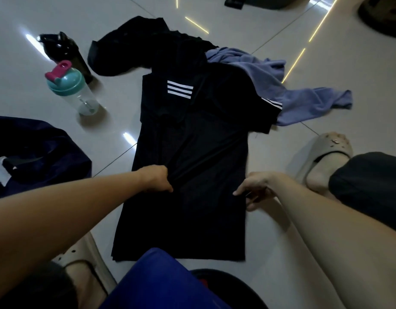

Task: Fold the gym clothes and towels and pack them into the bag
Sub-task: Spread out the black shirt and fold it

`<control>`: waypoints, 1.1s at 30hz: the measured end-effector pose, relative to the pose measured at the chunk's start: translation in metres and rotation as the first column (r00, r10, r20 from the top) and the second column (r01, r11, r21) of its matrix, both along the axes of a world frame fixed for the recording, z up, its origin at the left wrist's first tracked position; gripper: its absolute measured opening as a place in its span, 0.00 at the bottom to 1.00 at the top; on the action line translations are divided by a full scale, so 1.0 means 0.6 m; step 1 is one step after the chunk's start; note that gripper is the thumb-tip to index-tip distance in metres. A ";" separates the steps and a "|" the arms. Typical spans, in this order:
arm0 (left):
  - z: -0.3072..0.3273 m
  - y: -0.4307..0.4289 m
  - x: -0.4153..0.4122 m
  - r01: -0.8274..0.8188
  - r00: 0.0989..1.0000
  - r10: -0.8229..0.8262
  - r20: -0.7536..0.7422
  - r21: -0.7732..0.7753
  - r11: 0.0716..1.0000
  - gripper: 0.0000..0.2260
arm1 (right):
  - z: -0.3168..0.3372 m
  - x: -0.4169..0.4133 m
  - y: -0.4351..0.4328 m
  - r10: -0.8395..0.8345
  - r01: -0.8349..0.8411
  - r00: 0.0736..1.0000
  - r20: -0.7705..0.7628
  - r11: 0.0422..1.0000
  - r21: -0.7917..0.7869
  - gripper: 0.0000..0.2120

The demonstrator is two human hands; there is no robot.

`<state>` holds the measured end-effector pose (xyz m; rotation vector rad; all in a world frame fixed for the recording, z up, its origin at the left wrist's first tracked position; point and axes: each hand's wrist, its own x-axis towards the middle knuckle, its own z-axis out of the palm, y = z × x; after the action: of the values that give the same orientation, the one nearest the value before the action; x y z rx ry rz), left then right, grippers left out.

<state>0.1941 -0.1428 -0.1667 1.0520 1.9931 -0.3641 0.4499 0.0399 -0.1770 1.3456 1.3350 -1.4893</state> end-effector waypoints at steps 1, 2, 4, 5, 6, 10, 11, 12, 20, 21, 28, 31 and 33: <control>0.000 0.005 0.003 0.057 0.998 -0.056 -0.036 0.022 0.998 0.15 | -0.003 0.007 -0.004 -0.003 0.003 1.000 -0.014 1.000 0.008 0.04; -0.001 0.010 0.007 0.095 0.994 -0.093 -0.056 0.038 0.995 0.15 | -0.005 0.014 -0.008 -0.023 0.024 0.999 -0.031 0.999 0.021 0.04; -0.003 0.018 0.021 0.139 0.989 -0.134 -0.054 0.092 0.986 0.13 | -0.011 0.027 -0.015 -0.082 0.085 0.995 -0.058 0.995 0.050 0.05; -0.006 0.024 0.031 0.145 0.989 -0.144 -0.015 0.128 0.981 0.12 | -0.012 0.035 -0.019 -0.105 0.108 0.992 -0.067 0.993 0.049 0.07; -0.007 0.030 0.045 0.137 0.988 -0.147 0.052 0.160 0.978 0.11 | -0.009 0.042 -0.028 -0.122 0.125 0.990 -0.070 0.991 0.038 0.07; -0.020 0.045 0.112 0.237 0.931 -0.283 0.230 0.206 0.949 0.09 | -0.006 0.080 -0.072 -0.132 0.134 0.991 -0.032 0.990 0.049 0.06; -0.024 0.045 0.124 0.300 0.919 -0.343 0.193 0.220 0.928 0.10 | -0.006 0.090 -0.081 -0.164 0.166 0.986 -0.026 0.984 0.062 0.06; -0.028 0.044 0.131 0.363 0.906 -0.400 0.136 0.233 0.902 0.11 | -0.004 0.101 -0.087 -0.183 0.183 0.983 -0.012 0.980 0.080 0.04; -0.013 0.004 0.109 0.603 0.783 -0.623 0.003 0.243 0.760 0.17 | -0.003 0.155 -0.093 -0.199 0.184 0.977 0.080 0.968 0.169 0.14; -0.012 -0.008 0.102 0.626 0.768 -0.640 -0.026 0.235 0.743 0.18 | -0.005 0.157 -0.095 -0.159 0.146 0.983 0.092 0.980 0.134 0.17; -0.025 -0.107 0.068 0.708 0.707 -0.705 -0.055 0.073 0.703 0.23 | 0.006 0.190 -0.088 -0.077 0.075 0.973 0.216 0.997 0.020 0.19; -0.032 -0.124 0.080 0.736 0.676 -0.729 -0.107 0.057 0.675 0.23 | 0.022 0.199 -0.092 -0.026 0.029 0.968 0.248 1.000 -0.006 0.13; -0.027 -0.123 0.089 0.756 0.652 -0.745 -0.141 0.047 0.653 0.24 | 0.029 0.198 -0.094 0.004 -0.009 0.967 0.255 1.000 0.017 0.14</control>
<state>0.2476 -0.2164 -0.1832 1.9614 1.5683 -0.7786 0.5688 -0.0167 -0.1596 1.4867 1.1889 -1.2525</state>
